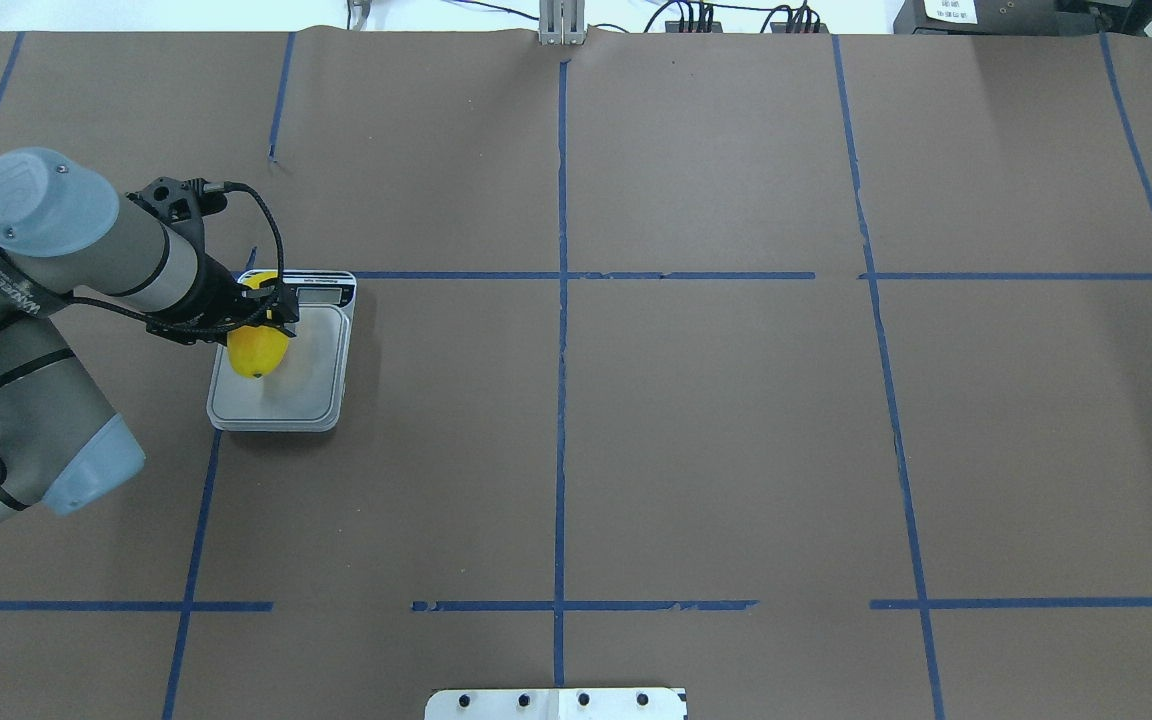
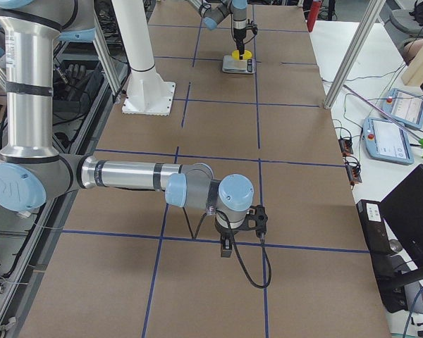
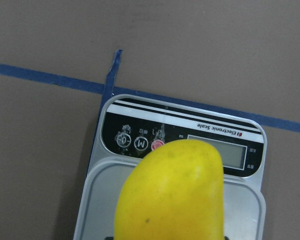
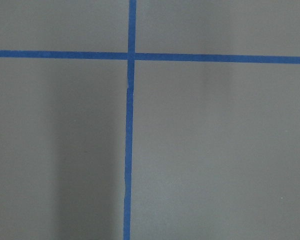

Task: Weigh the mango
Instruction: 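Carry the mango with the left gripper over the scale and lower it, then open the left gripper to release the mango onto the scale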

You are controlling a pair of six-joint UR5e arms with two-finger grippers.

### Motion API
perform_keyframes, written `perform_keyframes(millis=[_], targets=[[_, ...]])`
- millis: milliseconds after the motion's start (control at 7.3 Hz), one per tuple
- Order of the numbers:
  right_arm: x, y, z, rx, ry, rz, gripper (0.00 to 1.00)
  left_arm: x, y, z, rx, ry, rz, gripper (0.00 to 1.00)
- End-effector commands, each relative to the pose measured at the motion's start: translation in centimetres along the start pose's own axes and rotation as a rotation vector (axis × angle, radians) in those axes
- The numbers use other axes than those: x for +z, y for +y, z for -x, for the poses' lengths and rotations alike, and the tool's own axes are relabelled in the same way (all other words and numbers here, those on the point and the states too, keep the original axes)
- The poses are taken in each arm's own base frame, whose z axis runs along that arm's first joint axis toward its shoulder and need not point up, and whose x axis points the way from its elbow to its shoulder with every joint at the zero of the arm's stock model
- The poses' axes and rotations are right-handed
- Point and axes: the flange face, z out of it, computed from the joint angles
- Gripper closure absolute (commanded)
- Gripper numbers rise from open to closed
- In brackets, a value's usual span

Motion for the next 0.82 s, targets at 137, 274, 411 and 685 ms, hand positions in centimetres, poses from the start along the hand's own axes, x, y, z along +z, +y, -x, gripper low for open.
perform_keyframes(millis=[137,274,411,685], targets=[[0.00,0.00,0.00,0.000,0.000,0.000,0.00,0.22,0.87,-0.42,-0.029,0.003,0.011,0.75],[0.00,0.00,0.00,0.000,0.000,0.000,0.00,0.26,0.90,-0.60,-0.028,0.005,0.012,0.40],[0.00,0.00,0.00,0.000,0.000,0.000,0.00,0.36,0.88,-0.46,-0.029,0.001,0.011,0.14],[0.00,0.00,0.00,0.000,0.000,0.000,0.00,0.27,0.70,-0.53,-0.028,-0.002,-0.008,0.00]])
